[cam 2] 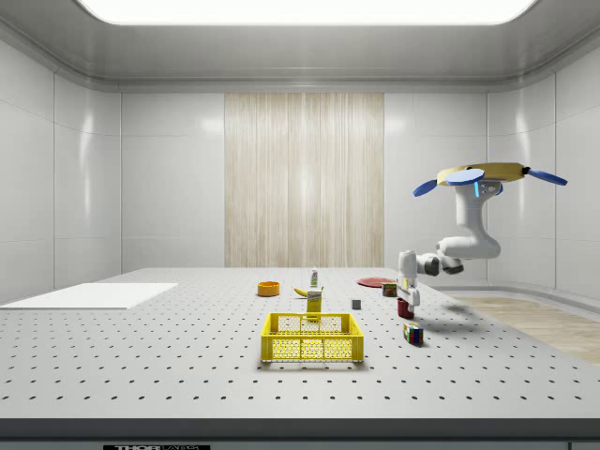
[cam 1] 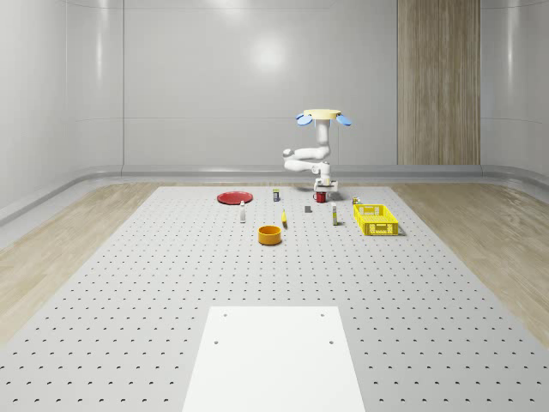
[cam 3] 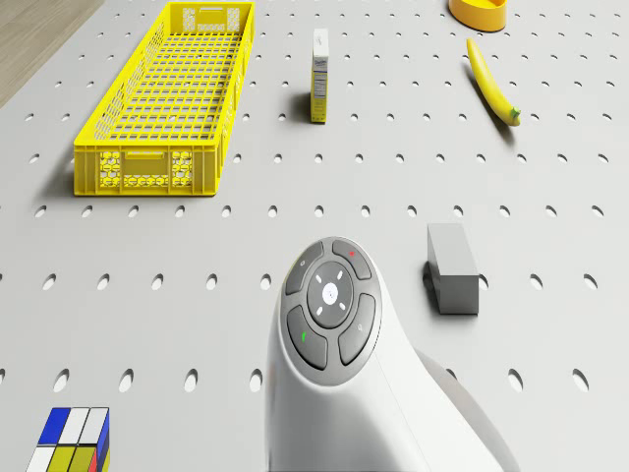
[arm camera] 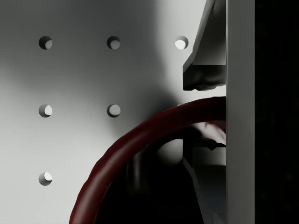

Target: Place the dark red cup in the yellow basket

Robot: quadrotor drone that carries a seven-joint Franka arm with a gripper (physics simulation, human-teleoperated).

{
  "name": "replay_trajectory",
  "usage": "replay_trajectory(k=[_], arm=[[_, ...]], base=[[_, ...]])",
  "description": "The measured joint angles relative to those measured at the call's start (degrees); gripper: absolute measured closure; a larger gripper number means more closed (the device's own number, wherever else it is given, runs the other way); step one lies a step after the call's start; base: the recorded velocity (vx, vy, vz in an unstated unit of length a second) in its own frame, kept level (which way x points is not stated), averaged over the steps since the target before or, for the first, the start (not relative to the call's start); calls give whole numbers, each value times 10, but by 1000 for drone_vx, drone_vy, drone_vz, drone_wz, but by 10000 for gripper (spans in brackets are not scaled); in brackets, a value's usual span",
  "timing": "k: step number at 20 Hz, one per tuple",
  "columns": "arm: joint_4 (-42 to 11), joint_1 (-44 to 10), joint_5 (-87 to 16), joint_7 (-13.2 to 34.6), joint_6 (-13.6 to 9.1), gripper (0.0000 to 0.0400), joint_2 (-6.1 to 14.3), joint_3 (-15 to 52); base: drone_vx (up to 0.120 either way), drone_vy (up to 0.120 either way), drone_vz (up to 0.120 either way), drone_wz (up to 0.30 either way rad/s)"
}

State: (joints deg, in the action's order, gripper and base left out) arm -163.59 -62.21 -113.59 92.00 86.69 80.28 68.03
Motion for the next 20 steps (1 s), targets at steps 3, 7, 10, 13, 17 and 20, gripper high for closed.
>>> replay_trajectory(k=[3, 7, 10, 13, 17, 20], arm=[[0, -1, 1, 1, 2, 284, 2, 1], [0, -2, 3, 2, 5, 294, 5, 1], [-2, -2, 12, 3, 3, 297, 6, 11], [-7, -2, 32, 6, -4, 299, 7, 31], [-13, -3, 62, 9, -13, 300, 8, 62], [-16, -4, 77, 12, -15, 300, 10, 77]], base=[[0, 0, 0, 0], [0, 0, 0, 0], [0, 0, 0, 0], [0, 0, 13, 0], [30, 30, 120, 0], [120, 120, 120, 0]])
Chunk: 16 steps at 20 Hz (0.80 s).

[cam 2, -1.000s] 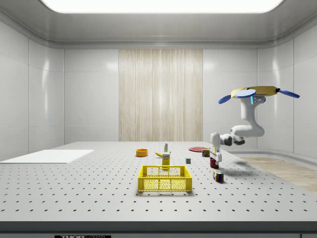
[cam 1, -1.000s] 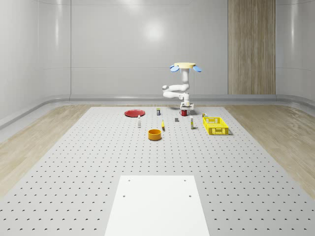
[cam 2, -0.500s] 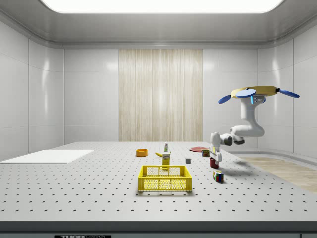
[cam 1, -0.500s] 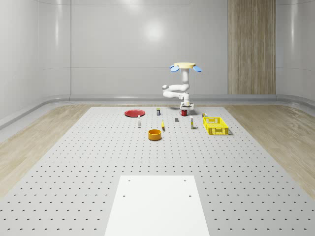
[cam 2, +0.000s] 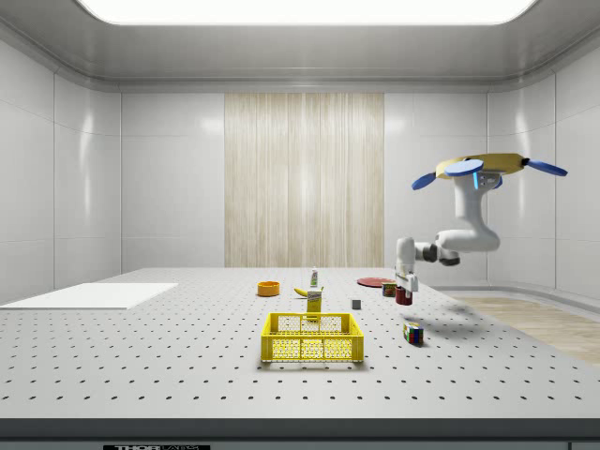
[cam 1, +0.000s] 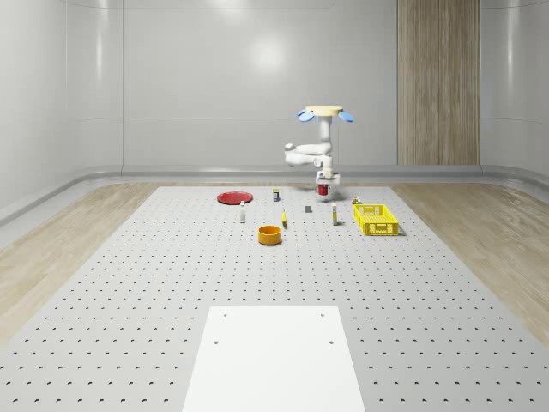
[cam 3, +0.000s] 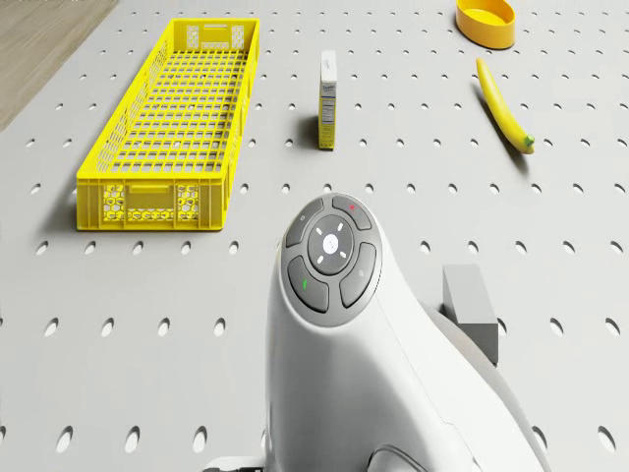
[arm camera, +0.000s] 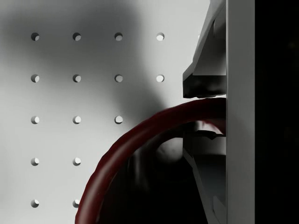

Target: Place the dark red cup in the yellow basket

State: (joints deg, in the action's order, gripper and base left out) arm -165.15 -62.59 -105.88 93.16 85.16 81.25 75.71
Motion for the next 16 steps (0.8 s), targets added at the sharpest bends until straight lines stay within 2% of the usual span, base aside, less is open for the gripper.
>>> replay_trajectory(k=[15, 16], arm=[[-1, -5, 23, 5, 12, 300, 18, 19], [-1, -5, 24, 6, 13, 300, 19, 20]], base=[[120, 120, 120, 0], [120, 120, 0, 0]])
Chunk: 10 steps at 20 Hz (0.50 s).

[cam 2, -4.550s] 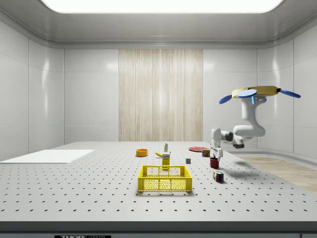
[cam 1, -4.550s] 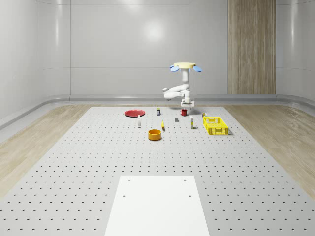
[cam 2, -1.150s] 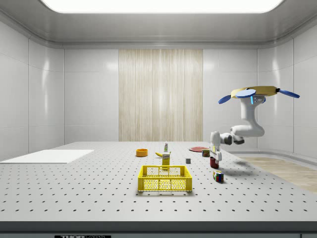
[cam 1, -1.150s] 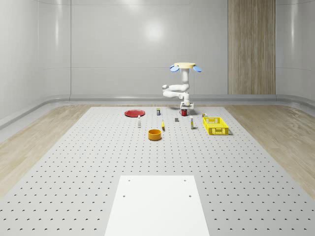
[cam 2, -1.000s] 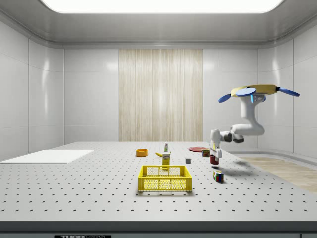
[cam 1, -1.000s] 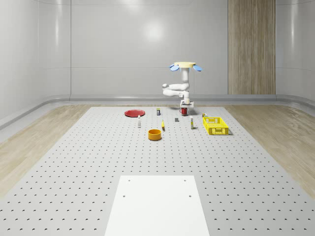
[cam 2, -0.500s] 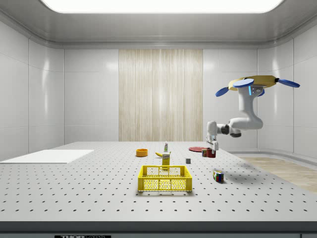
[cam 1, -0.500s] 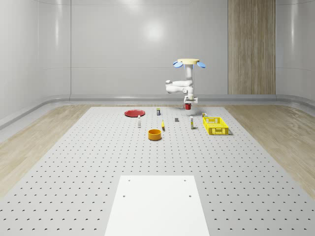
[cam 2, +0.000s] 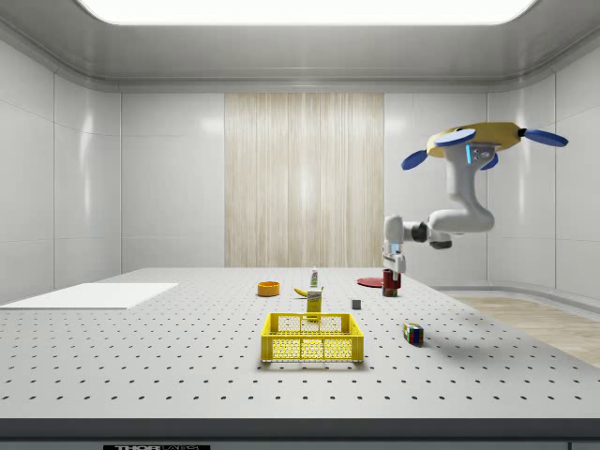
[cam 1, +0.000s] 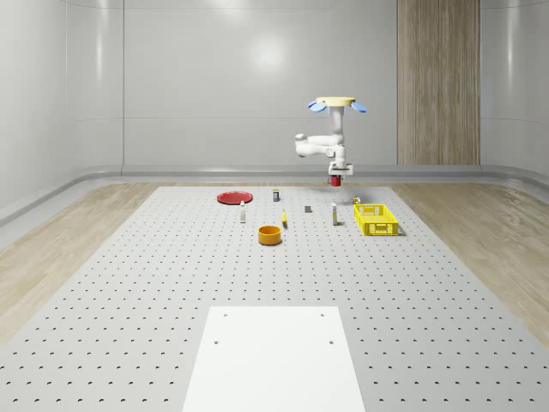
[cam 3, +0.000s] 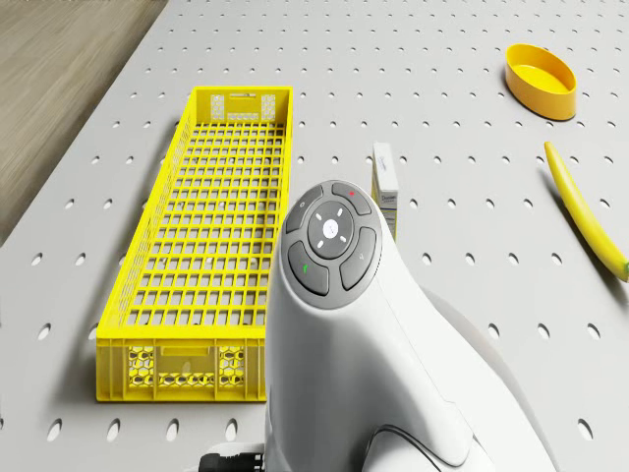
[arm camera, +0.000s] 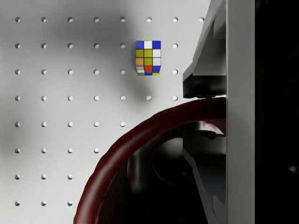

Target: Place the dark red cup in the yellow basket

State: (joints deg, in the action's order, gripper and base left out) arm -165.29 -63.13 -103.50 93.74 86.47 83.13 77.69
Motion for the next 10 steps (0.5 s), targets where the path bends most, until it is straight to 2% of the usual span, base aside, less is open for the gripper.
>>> replay_trajectory(k=[10], arm=[[0, -3, 5, 2, 11, 300, 11, 2]], base=[[120, 120, 0, 0]])
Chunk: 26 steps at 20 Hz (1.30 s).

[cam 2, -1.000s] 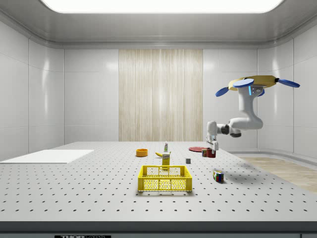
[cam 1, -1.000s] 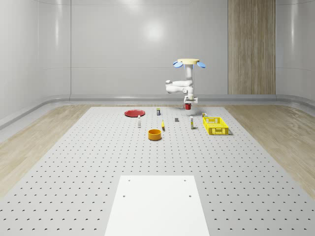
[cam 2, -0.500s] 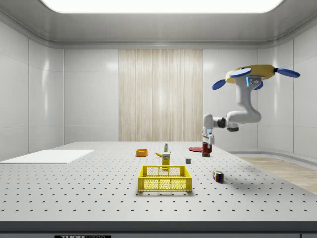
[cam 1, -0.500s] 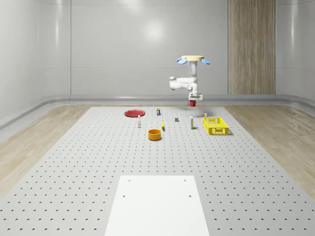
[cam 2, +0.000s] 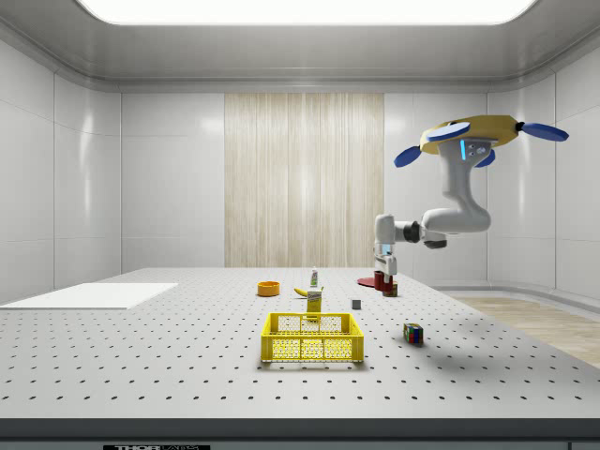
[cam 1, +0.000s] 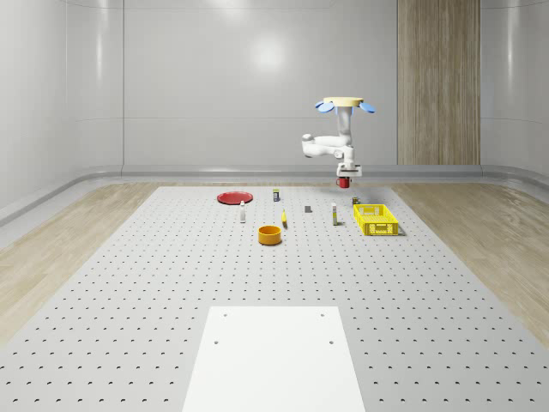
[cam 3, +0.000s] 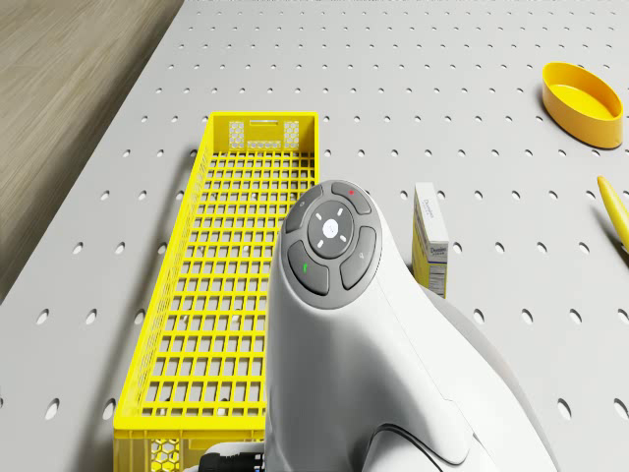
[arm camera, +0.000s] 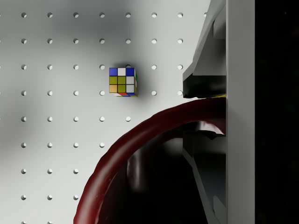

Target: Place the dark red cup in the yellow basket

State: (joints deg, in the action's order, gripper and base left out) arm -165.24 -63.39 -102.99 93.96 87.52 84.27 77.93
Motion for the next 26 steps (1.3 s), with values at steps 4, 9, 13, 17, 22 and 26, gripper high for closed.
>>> replay_trajectory(k=[4, 9, 13, 17, 22, 26], arm=[[0, -1, 2, 1, 4, 300, 4, 1], [0, -2, 4, 2, 8, 300, 9, 2], [1, -3, 5, 2, 12, 300, 13, 2], [1, -4, 7, 3, 15, 300, 16, 3], [1, -5, 8, 4, 19, 300, 20, 3], [1, -5, 10, 4, 22, 300, 23, 4]], base=[[120, 120, 0, 0], [120, 120, 0, 0], [120, 120, 0, 0], [120, 100, 0, 0], [120, 0, 0, 0], [120, 60, 0, 0]])
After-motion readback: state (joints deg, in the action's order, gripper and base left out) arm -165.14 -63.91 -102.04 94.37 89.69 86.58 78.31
